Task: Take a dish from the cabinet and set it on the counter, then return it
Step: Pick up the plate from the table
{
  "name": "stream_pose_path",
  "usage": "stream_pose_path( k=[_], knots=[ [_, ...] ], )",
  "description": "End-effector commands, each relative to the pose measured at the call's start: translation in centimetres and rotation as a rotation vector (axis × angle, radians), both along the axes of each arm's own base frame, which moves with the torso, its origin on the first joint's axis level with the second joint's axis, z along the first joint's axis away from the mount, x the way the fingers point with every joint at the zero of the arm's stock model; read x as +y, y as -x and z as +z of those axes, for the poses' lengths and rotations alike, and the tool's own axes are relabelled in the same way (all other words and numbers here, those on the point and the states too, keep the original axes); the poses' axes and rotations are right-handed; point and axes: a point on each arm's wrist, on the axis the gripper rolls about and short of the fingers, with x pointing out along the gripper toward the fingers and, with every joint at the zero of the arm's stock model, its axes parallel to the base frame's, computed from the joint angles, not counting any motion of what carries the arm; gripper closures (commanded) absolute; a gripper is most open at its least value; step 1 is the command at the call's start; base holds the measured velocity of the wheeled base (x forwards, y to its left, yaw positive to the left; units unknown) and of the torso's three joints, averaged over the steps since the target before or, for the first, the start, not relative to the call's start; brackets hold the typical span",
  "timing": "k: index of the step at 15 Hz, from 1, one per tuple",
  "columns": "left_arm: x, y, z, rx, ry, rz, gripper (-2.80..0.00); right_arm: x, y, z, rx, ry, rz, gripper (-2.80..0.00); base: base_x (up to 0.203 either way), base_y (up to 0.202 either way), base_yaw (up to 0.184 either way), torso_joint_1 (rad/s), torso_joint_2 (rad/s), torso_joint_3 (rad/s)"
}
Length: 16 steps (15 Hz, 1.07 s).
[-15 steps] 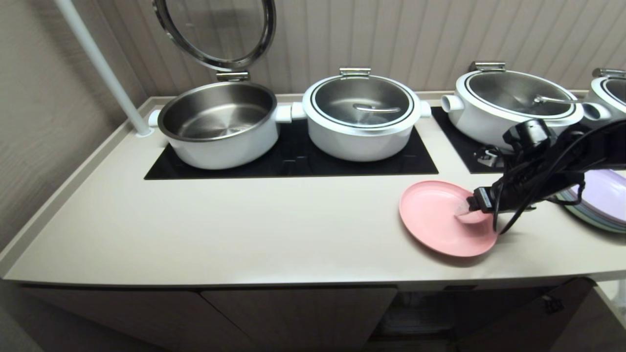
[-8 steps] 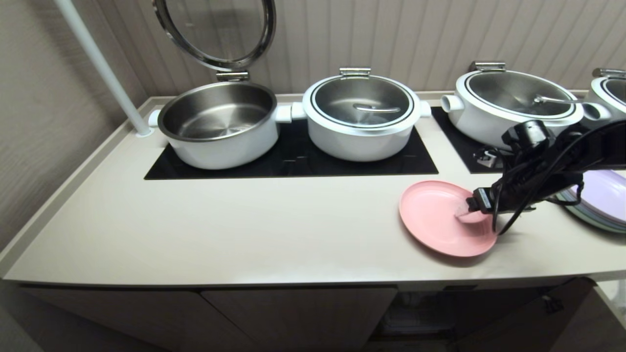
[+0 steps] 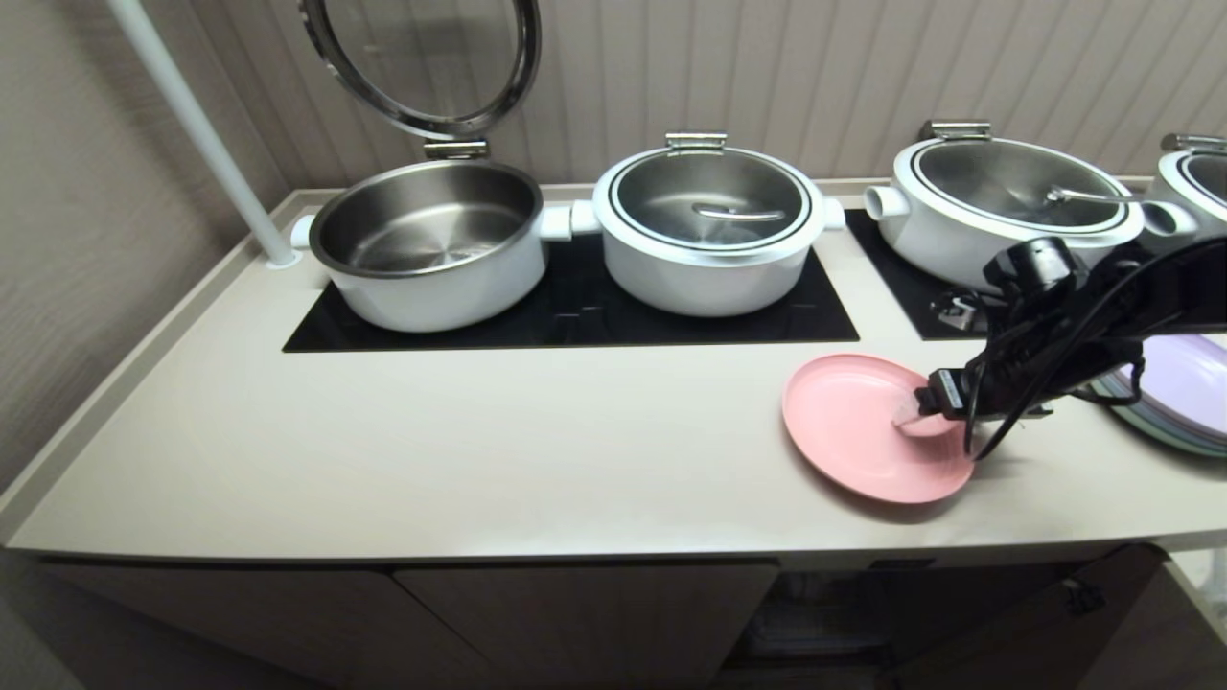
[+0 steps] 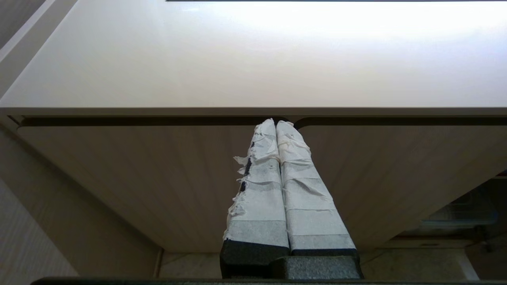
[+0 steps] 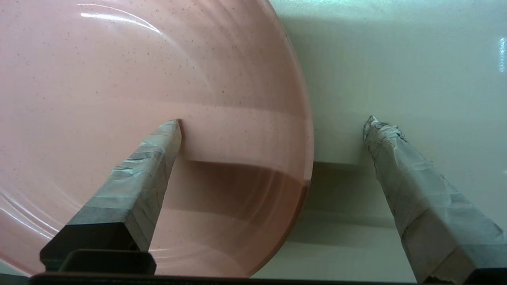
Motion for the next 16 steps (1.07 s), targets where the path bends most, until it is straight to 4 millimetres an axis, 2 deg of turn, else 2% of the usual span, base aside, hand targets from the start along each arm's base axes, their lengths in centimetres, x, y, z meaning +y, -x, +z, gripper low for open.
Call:
stream_pose_path(
  k=[1,2,9,16],
  knots=[
    [0.00,0.00,0.00,-0.001,0.000,0.000,0.00,0.00,0.11,0.05,0.002,-0.001,0.000,-1.78,0.000,0.000,0.000,0.000,0.00,0.000],
    [0.00,0.00,0.00,-0.001,0.001,0.000,0.00,0.00,0.06,0.05,0.000,-0.002,-0.001,0.00,0.000,0.000,0.000,0.000,0.00,0.000],
    [0.00,0.00,0.00,-0.001,0.001,0.000,0.00,0.65,-0.08,0.36,-0.027,-0.034,-0.029,0.00,0.000,0.000,0.000,0.000,0.00,0.000],
    [0.00,0.00,0.00,-0.001,0.001,0.000,0.00,0.64,0.68,0.69,-0.025,-0.035,-0.031,0.00,0.000,0.000,0.000,0.000,0.00,0.000]
  ],
)
